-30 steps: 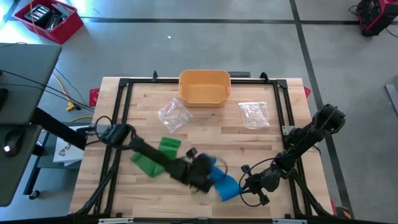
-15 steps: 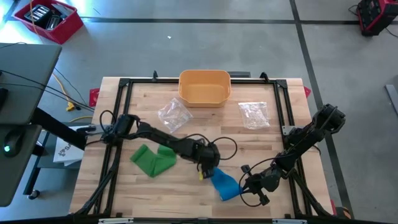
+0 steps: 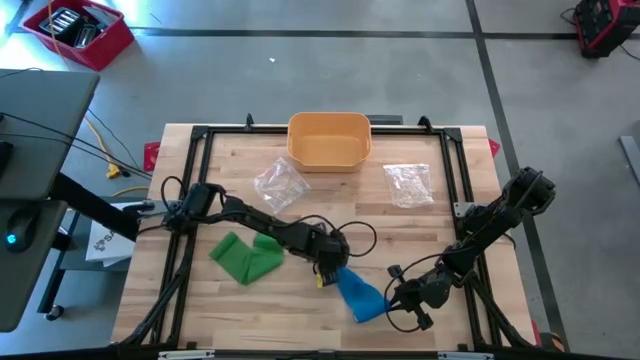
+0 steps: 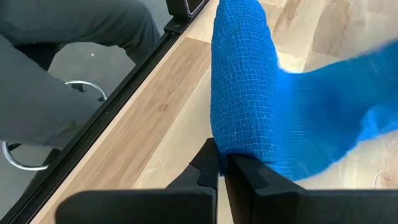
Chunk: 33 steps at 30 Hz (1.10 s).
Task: Roll bandage
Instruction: Roll the blue bandage
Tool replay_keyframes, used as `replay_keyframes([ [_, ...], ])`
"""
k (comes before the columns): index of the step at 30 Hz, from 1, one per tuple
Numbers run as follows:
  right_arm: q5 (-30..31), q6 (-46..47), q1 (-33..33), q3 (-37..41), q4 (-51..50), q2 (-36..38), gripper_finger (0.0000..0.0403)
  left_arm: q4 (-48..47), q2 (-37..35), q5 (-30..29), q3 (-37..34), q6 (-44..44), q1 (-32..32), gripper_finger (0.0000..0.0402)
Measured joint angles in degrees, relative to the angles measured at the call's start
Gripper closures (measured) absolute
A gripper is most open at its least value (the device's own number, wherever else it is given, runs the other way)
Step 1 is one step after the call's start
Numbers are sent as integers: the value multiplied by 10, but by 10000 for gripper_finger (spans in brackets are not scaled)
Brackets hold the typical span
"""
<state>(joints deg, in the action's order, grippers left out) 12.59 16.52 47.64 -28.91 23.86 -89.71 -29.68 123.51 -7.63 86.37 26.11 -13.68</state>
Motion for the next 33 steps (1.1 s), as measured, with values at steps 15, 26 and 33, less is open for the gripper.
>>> replay_keyframes([
  [15, 12, 1, 12, 0, -2, 0, 400, 49, -7, -71, -38, -38, 0, 397],
  [26, 74, 0, 84, -33, -65, 0, 402, -75, -23, -138, -39, -34, 62, 401],
  [33, 139, 1, 140, -146, -270, 0, 402, -96, -23, -160, -39, -8, 80, 401],
])
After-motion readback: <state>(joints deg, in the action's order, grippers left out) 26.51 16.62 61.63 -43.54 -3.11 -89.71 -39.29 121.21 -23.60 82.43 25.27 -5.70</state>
